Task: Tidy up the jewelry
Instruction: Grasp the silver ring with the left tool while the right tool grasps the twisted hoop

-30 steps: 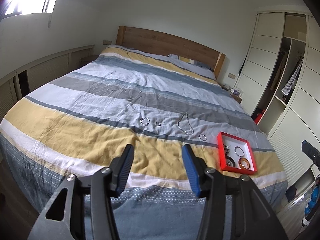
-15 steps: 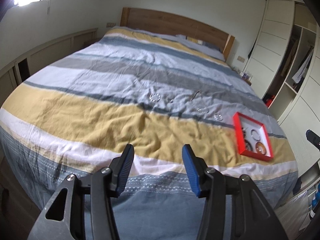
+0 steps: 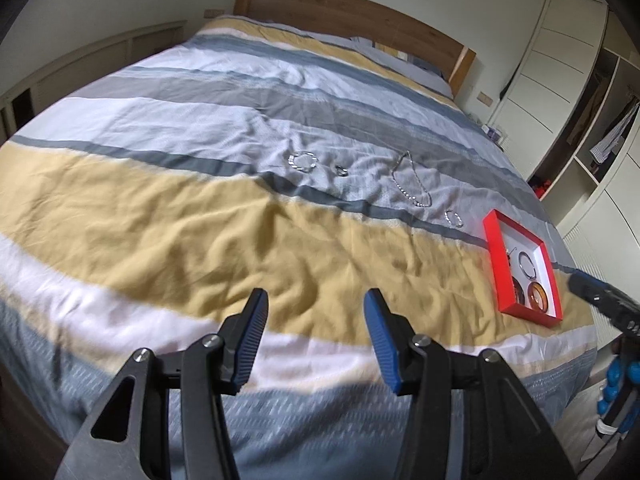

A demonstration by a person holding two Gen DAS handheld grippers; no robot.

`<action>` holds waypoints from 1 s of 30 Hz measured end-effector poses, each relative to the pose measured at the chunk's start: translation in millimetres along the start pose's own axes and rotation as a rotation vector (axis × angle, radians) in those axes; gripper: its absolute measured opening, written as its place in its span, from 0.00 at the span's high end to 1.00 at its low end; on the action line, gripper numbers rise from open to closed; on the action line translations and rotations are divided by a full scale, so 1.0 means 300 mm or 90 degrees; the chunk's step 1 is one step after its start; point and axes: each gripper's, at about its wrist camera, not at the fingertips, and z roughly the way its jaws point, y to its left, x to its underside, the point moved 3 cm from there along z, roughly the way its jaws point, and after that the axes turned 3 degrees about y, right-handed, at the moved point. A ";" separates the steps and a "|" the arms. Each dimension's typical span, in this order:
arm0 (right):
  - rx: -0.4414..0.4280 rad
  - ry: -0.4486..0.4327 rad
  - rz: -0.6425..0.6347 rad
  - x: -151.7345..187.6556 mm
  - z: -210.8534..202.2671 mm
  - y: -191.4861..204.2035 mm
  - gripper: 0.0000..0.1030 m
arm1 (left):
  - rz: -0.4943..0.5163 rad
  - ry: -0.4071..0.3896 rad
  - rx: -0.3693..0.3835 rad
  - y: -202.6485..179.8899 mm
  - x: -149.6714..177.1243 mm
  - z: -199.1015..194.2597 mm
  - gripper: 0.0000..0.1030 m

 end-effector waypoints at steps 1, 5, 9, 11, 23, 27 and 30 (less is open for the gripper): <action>-0.003 0.008 0.000 -0.013 0.032 -0.007 0.45 | 0.005 0.005 0.007 -0.011 -0.022 0.031 0.54; -0.005 0.032 -0.002 -0.070 0.157 -0.034 0.45 | 0.028 0.019 0.030 -0.060 -0.111 0.143 0.54; -0.007 0.048 0.003 -0.147 0.287 -0.074 0.45 | 0.062 0.026 0.042 -0.120 -0.223 0.276 0.54; -0.002 0.054 0.006 -0.179 0.342 -0.095 0.45 | 0.076 0.027 0.045 -0.145 -0.272 0.334 0.54; 0.052 0.094 0.019 -0.313 0.624 -0.224 0.42 | 0.091 0.043 0.030 -0.156 -0.440 0.646 0.54; 0.058 0.108 0.019 -0.326 0.683 -0.242 0.42 | 0.081 0.047 0.023 -0.142 -0.453 0.711 0.54; 0.060 0.115 0.019 -0.329 0.714 -0.249 0.42 | 0.078 0.051 0.020 -0.138 -0.459 0.757 0.54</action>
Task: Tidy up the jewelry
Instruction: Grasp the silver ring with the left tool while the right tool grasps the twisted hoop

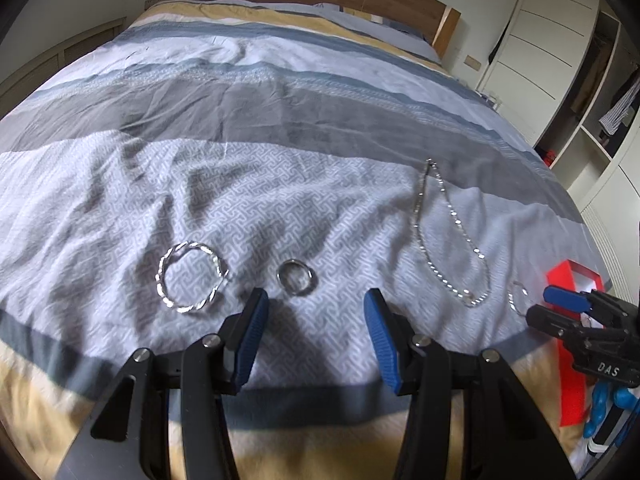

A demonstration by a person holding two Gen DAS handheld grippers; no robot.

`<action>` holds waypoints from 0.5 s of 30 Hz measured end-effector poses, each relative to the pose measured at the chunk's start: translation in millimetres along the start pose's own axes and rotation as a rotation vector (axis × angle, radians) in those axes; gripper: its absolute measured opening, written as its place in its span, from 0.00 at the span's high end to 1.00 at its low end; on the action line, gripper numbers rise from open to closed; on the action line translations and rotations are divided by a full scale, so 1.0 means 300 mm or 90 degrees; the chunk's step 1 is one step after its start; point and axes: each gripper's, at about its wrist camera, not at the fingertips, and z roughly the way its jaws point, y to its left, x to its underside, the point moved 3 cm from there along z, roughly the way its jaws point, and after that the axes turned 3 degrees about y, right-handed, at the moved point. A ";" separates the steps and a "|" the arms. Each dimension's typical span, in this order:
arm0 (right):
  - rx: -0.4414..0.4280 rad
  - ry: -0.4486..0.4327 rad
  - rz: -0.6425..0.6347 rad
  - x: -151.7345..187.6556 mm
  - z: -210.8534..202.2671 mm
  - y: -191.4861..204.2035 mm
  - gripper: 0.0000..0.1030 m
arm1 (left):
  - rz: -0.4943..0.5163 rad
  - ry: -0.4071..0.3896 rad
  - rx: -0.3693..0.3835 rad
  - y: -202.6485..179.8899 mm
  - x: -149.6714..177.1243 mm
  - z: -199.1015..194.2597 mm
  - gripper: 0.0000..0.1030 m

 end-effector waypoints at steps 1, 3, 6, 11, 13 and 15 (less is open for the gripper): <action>0.001 0.001 0.000 -0.003 0.008 -0.002 0.42 | 0.001 -0.001 -0.002 -0.002 -0.002 0.009 0.54; 0.003 0.005 0.002 -0.006 0.023 -0.006 0.42 | 0.001 0.001 -0.005 0.000 -0.009 0.033 0.54; 0.000 0.012 0.004 -0.008 0.048 -0.013 0.42 | -0.010 0.001 -0.005 0.010 -0.016 0.059 0.55; -0.005 0.031 0.005 -0.003 0.092 -0.012 0.42 | -0.004 -0.004 -0.020 0.010 -0.016 0.080 0.59; -0.007 0.037 0.005 -0.006 0.103 -0.009 0.42 | -0.008 -0.006 -0.021 0.013 -0.015 0.082 0.63; -0.015 0.039 0.014 -0.010 0.111 -0.015 0.42 | -0.014 -0.008 -0.017 0.018 -0.015 0.080 0.64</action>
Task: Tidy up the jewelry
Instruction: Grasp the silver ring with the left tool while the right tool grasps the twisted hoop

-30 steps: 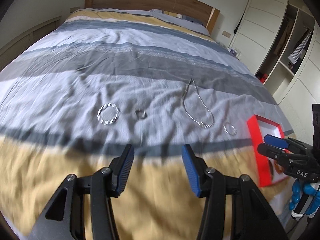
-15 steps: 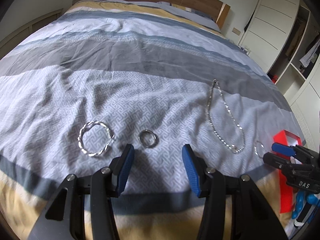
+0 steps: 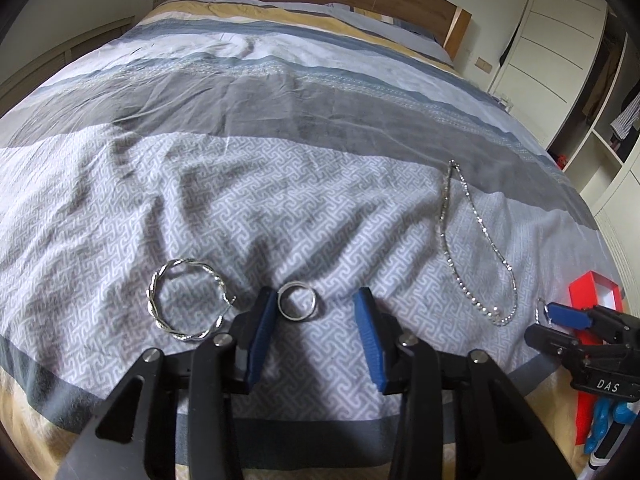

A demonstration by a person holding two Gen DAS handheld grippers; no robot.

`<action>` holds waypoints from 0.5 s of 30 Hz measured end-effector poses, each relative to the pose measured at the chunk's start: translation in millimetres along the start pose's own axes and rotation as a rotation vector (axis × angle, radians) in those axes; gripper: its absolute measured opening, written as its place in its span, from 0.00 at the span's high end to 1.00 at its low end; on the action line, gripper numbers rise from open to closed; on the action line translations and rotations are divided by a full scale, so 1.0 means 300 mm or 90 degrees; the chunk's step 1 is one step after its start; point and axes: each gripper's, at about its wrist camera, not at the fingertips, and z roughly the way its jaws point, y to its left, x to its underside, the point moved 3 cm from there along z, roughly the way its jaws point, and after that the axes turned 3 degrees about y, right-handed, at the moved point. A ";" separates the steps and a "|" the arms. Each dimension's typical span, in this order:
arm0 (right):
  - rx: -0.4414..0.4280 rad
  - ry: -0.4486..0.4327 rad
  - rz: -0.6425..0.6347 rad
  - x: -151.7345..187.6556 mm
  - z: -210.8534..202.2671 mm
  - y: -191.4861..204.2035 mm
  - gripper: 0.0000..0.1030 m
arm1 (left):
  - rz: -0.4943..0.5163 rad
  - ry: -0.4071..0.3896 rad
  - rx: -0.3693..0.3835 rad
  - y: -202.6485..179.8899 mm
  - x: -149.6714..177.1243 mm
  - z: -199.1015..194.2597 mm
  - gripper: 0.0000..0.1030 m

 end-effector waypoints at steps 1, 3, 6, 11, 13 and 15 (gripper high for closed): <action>-0.004 0.001 0.005 -0.002 0.003 -0.003 0.42 | -0.002 0.000 0.001 0.001 0.000 0.000 0.64; -0.009 0.005 0.012 -0.006 0.009 -0.008 0.42 | -0.003 -0.002 0.002 0.001 0.001 0.000 0.65; -0.010 0.006 0.016 -0.013 0.018 -0.010 0.42 | -0.002 -0.002 0.006 0.005 0.000 0.000 0.65; -0.011 0.004 0.027 -0.013 0.019 -0.016 0.48 | -0.017 -0.003 0.024 0.018 0.001 -0.003 0.64; -0.010 0.003 0.033 -0.011 0.015 -0.024 0.52 | -0.017 -0.004 0.024 0.018 0.001 -0.002 0.64; -0.011 0.002 0.041 -0.008 0.013 -0.031 0.59 | -0.018 -0.005 0.025 0.018 0.002 -0.003 0.64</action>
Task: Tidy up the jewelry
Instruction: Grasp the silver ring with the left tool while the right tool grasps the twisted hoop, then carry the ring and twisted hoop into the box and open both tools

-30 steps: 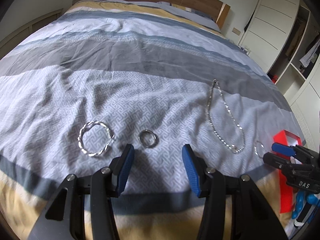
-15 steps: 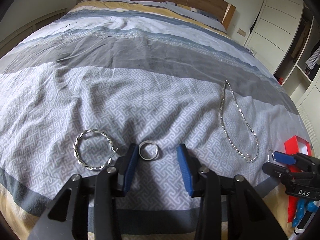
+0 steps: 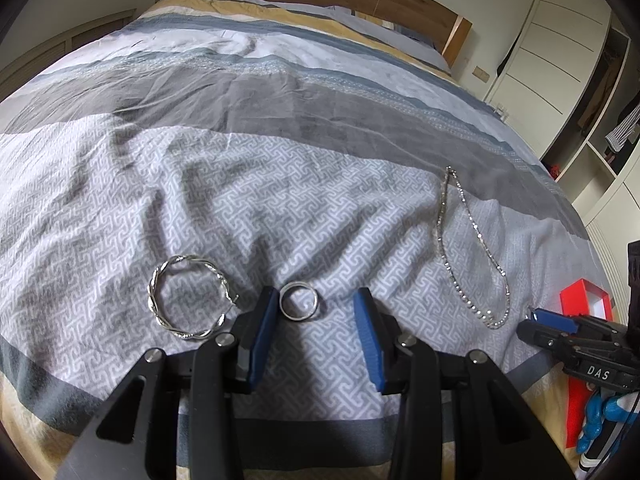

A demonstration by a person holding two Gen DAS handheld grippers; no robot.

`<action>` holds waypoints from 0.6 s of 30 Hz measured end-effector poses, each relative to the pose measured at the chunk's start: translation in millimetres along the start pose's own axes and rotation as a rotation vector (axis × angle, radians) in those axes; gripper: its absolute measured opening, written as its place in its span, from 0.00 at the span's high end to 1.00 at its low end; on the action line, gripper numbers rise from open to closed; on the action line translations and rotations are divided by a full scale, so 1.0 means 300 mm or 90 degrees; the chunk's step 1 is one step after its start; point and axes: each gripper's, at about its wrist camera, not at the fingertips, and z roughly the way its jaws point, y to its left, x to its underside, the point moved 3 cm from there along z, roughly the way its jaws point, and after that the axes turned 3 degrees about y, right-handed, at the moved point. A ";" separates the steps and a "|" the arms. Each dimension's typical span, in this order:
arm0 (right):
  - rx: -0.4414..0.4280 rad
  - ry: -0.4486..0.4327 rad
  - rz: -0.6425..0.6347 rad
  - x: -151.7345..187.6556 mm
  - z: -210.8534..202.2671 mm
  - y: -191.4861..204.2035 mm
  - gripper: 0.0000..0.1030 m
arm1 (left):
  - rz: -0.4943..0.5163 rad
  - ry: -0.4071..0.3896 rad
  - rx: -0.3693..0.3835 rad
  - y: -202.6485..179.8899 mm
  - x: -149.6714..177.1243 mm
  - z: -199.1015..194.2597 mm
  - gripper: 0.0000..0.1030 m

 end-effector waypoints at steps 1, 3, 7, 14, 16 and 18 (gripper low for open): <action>0.000 0.000 0.004 0.004 -0.002 -0.005 0.60 | 0.000 0.000 0.001 -0.002 0.000 0.000 0.64; -0.002 -0.001 0.005 0.007 -0.003 -0.005 0.60 | 0.001 -0.002 0.000 -0.003 0.001 -0.002 0.64; 0.004 -0.008 0.006 0.012 -0.010 0.000 0.61 | 0.010 -0.008 -0.006 -0.012 0.005 -0.008 0.72; 0.000 -0.020 0.010 0.028 -0.031 0.005 0.61 | 0.018 -0.014 -0.011 -0.022 0.009 -0.017 0.82; -0.003 -0.025 0.010 0.031 -0.037 0.008 0.61 | 0.023 -0.017 -0.015 -0.028 0.009 -0.022 0.82; -0.008 -0.028 0.008 0.037 -0.043 0.011 0.61 | 0.027 -0.020 -0.019 -0.035 0.010 -0.030 0.82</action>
